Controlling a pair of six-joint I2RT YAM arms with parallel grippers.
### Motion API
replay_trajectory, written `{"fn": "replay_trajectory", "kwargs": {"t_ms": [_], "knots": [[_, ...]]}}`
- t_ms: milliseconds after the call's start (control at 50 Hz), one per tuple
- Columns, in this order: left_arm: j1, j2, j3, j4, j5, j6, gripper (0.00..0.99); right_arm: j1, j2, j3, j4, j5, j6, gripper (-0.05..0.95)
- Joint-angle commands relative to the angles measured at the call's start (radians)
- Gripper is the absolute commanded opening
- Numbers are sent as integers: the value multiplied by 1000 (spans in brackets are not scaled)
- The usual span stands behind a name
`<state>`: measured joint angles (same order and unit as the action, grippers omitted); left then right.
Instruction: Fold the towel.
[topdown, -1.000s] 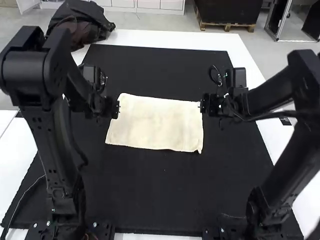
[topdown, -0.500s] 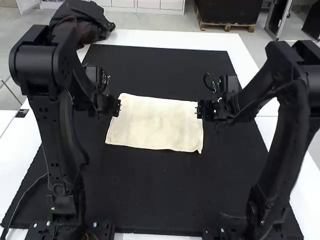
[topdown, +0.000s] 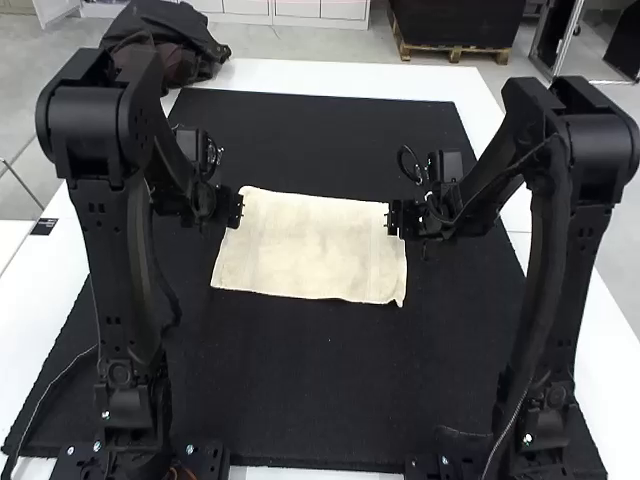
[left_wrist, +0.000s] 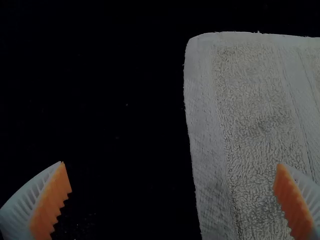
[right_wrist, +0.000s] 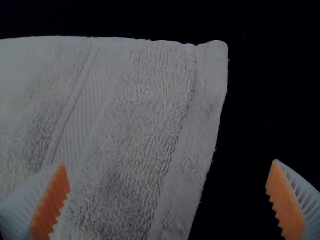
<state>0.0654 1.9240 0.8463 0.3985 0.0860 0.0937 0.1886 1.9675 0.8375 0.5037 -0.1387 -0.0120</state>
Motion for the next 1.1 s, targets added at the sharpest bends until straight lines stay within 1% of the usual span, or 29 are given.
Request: {"fn": "replay_trajectory", "kwargs": {"t_ms": [0, 360, 520, 640, 680, 740, 780, 820, 840, 860, 920, 940, 980, 1000, 1020, 1040, 1060, 1080], "knots": [[1, 24, 51, 5, 21, 12, 949, 5, 31, 43, 10, 2, -11, 908], [-4, 102, 142, 0, 23, 11, 951, 5, 100, 100, 12, 2, -14, 908], [-6, 142, 174, -10, 23, 11, 949, 3, 128, 124, 10, 4, -42, 908], [-7, 168, 185, -21, 23, 14, 902, 5, 148, 132, 9, 8, -59, 908], [-7, 176, 188, -27, 26, 17, 900, 6, 156, 133, 9, 11, -60, 900], [-7, 185, 189, -33, 38, 23, 810, 9, 168, 133, 7, 13, -60, 826], [-6, 193, 188, -38, 46, 26, 759, 5, 177, 137, 2, 10, -59, 756], [-3, 201, 186, -43, 67, 24, 705, 3, 182, 137, -2, 7, -57, 664], [-1, 205, 185, -44, 74, 23, 670, 3, 185, 137, -4, 2, -59, 603], [-1, 208, 185, -47, 78, 21, 657, 3, 189, 137, -4, -6, -59, 538], [1, 214, 181, -59, 97, 20, 657, 3, 197, 137, -2, -19, -60, 370], [1, 216, 181, -59, 101, 20, 657, 5, 200, 137, -2, -25, -62, 264], [1, 219, 178, -58, 107, 20, 646, 3, 203, 137, -2, -33, -62, 82], [1, 221, 175, -58, 113, 18, 589, 3, 203, 137, 1, -47, -60, 46], [1, 224, 174, -52, 120, 20, 438, 5, 205, 137, 1, -48, -62, 39], [1, 227, 174, -47, 121, 18, 341, 8, 206, 138, 1, -47, -62, 28], [1, 231, 174, -44, 121, 20, 257, 9, 208, 140, 1, -47, -62, 28], [1, 234, 174, -41, 123, 20, 195, 11, 211, 141, 1, -47, -63, 28]]}}
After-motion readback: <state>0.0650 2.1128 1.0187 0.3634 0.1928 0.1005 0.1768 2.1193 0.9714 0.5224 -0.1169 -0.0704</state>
